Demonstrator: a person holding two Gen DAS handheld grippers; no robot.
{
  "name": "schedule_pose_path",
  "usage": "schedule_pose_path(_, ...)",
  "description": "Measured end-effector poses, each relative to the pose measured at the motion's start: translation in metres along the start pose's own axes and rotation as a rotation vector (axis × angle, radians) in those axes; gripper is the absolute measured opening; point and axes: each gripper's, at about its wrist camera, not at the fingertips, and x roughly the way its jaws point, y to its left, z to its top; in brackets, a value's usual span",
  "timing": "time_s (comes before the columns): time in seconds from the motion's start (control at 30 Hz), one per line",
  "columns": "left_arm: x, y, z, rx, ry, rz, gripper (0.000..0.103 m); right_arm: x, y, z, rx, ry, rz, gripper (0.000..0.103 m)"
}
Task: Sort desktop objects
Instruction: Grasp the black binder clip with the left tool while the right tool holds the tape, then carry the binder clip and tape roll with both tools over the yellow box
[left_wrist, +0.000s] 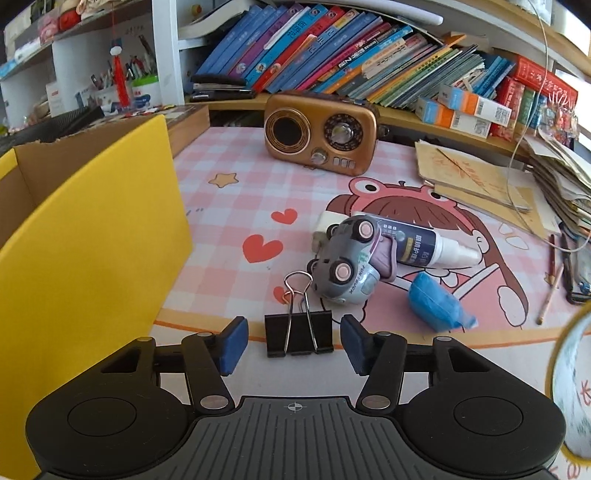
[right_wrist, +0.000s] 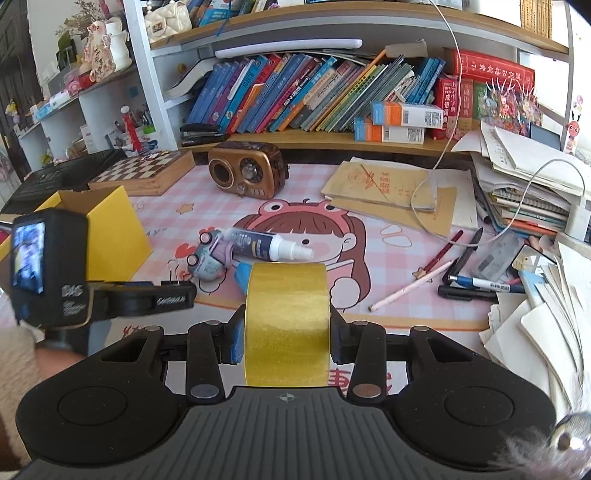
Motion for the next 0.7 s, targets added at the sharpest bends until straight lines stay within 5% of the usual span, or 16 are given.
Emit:
schedule_pose_path(0.17,0.006,-0.006,-0.001,0.013,0.012,0.011,0.039,0.001,0.0,-0.003,0.004,0.013,0.001,0.039)
schedule_pose_path(0.4,-0.004,-0.001,0.001,0.017,-0.007,-0.034,0.038,0.0,0.005,-0.004,-0.002,0.009,0.006,0.039)
schedule_pose_path(0.7,-0.065,0.012,-0.001,0.054,-0.095,-0.119,0.038,-0.004,0.02,-0.009,-0.015,-0.003,0.016,0.039)
